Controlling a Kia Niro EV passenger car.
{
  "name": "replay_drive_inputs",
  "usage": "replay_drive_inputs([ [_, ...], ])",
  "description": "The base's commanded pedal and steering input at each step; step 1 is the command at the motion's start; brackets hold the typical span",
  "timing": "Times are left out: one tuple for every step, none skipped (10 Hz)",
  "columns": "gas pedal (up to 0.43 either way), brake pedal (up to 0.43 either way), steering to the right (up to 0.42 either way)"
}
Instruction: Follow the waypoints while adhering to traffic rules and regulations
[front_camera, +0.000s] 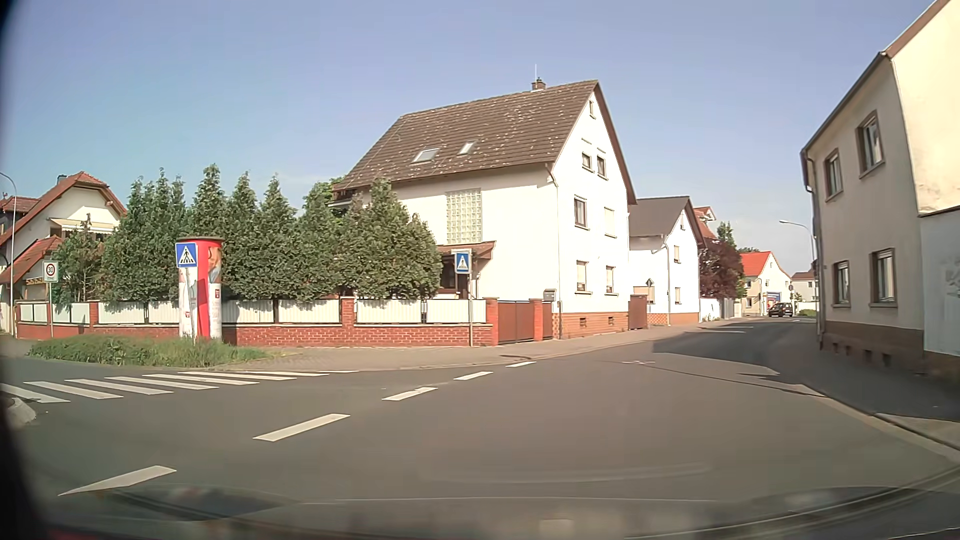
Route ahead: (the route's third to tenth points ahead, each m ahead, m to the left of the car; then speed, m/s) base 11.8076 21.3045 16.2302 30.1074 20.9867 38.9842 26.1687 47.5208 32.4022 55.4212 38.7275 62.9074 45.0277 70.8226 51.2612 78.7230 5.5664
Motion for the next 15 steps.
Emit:
replay_drive_inputs([
  [0.000,0.195,-0.305],
  [0.000,0.183,-0.328],
  [0.000,0.177,-0.351],
  [0.000,0.171,-0.376],
  [0.000,0.159,-0.397],
  [0.000,0.140,-0.413],
  [0.000,0.049,-0.436],
  [0.000,0.030,-0.457],
  [0.000,0.030,-0.473],
  [0.000,0.030,-0.489],
  [0.000,0.030,-0.500],
  [0.000,0.030,-0.505],
  [0.000,0.030,-0.507],
  [0.047,0.030,-0.507],
  [0.087,0.030,-0.507],
])
